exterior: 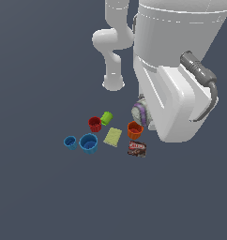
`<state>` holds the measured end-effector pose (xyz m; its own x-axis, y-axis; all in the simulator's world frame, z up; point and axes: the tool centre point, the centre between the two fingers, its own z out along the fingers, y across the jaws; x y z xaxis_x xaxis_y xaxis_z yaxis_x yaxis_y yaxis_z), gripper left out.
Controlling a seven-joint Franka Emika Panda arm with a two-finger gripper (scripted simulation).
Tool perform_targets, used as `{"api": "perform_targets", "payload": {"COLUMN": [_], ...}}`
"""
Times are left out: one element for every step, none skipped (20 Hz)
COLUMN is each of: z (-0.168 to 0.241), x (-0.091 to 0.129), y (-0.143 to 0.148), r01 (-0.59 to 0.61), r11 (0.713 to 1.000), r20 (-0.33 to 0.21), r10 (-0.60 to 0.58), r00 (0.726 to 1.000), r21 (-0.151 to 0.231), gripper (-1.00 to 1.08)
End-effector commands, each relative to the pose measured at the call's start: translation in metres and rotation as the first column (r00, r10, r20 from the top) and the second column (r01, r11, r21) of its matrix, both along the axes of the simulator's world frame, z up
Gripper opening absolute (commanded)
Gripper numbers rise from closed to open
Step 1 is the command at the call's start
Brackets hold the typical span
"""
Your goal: Pick up a designated object from a clutter of objects.
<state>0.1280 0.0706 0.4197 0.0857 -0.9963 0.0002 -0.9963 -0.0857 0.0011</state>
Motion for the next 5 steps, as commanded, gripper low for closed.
{"api": "perform_targets", "payload": {"z": [0.0027, 0.0027, 0.0025, 0.0021, 0.0019], "x": [0.0007, 0.0009, 0.0009, 0.0009, 0.0009], "y": [0.0004, 0.0005, 0.0004, 0.0004, 0.0003], "r01": [0.000, 0.000, 0.000, 0.000, 0.000], "r11": [1.000, 1.000, 1.000, 1.000, 1.000], "r20": [0.001, 0.001, 0.001, 0.001, 0.001], "r10": [0.000, 0.000, 0.000, 0.000, 0.000], "r00": [1.000, 1.000, 1.000, 1.000, 1.000], "r21": [0.000, 0.000, 0.000, 0.000, 0.000], "gripper": [-1.00, -1.00, -1.00, -1.00, -1.00]}}
